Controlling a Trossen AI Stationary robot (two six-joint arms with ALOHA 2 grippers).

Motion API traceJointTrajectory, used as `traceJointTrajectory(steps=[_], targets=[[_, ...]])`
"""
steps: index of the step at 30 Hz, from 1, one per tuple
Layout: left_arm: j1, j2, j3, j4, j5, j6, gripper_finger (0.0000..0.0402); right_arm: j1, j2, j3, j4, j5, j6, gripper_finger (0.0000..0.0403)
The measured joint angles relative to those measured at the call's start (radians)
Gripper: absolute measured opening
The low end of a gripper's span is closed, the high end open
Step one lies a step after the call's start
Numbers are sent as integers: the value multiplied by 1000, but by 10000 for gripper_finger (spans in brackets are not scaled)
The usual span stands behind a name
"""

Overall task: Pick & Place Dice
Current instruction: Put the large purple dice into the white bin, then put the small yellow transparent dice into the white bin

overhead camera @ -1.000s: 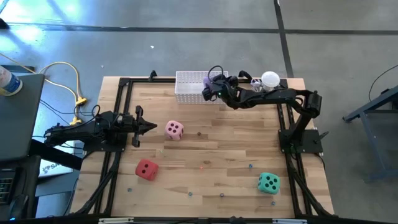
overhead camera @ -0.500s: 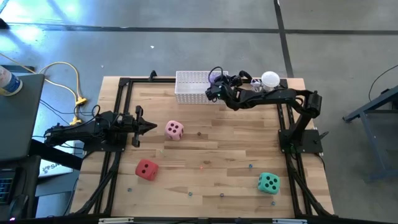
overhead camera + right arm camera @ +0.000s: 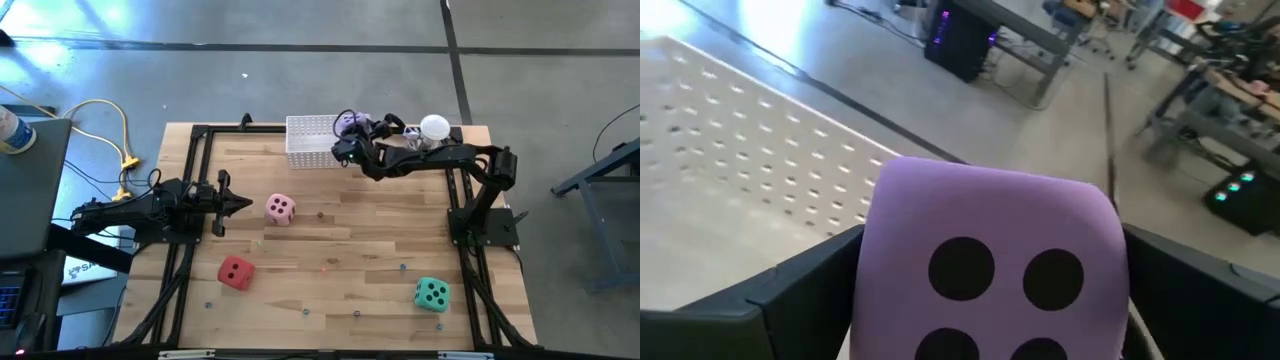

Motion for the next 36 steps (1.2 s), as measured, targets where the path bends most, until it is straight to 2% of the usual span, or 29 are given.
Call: traceJointTrajectory(steps=[5,9,21,24,30,36], targets=[[0,0,0,0,0,0,1,1,0,0,8,-55,14,400],[0,0,0,0,0,0,1,0,1,0,25,-158,44,400],[0,0,0,0,0,0,1,0,3,0,176,-341,63,400],[0,0,0,0,0,0,1,0,3,0,179,-317,40,400],[0,0,0,0,0,0,1,0,3,0,135,-151,-22,400],[0,0,0,0,0,0,1,0,4,0,63,-59,7,400]])
